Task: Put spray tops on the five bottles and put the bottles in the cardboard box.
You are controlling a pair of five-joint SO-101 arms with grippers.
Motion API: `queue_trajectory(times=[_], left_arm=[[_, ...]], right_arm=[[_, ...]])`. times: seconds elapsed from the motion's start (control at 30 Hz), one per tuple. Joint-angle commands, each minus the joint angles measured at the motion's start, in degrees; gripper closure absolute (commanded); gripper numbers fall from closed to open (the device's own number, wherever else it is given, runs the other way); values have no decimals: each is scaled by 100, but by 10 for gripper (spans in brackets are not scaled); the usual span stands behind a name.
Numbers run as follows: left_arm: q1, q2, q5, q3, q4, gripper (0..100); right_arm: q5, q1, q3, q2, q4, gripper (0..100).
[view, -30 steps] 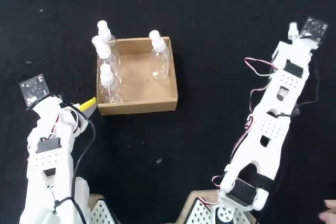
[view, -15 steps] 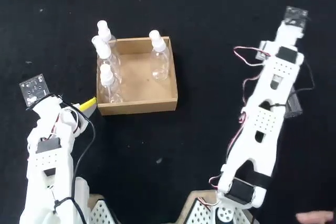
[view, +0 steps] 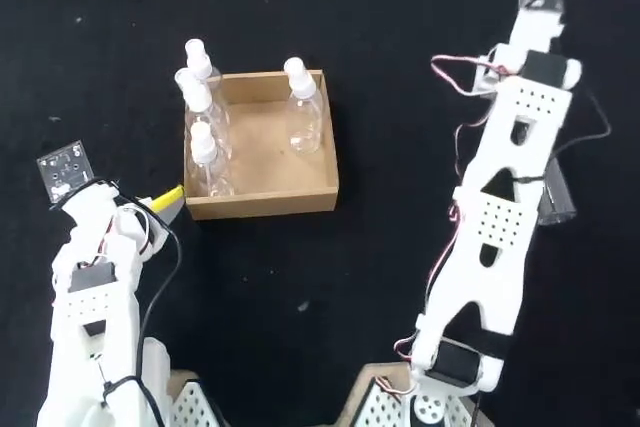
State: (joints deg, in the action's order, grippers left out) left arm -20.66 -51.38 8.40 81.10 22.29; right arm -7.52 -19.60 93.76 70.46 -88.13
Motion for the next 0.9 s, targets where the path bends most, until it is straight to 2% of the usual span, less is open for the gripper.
queue_trajectory(times=[0.0, 0.13, 0.43, 0.57, 0.73, 0.87], left_arm=[[92, -158, -70, -31, -53, 711], [92, -158, -70, -31, -53, 711], [75, -158, -70, -31, -53, 711], [84, -158, -70, -31, -53, 711], [92, -158, -70, 13, -53, 711], [92, -158, -70, 13, -53, 711]], right_arm=[[167, -220, 189, -690, 747, 888], [949, -413, 189, -180, 2013, 888], [1002, -703, 189, 1182, 4369, 888], [1002, -809, 189, 1481, 4879, 883], [1011, -791, 154, 1640, 5134, 776], [1011, -721, -409, 1604, 5626, 787]])
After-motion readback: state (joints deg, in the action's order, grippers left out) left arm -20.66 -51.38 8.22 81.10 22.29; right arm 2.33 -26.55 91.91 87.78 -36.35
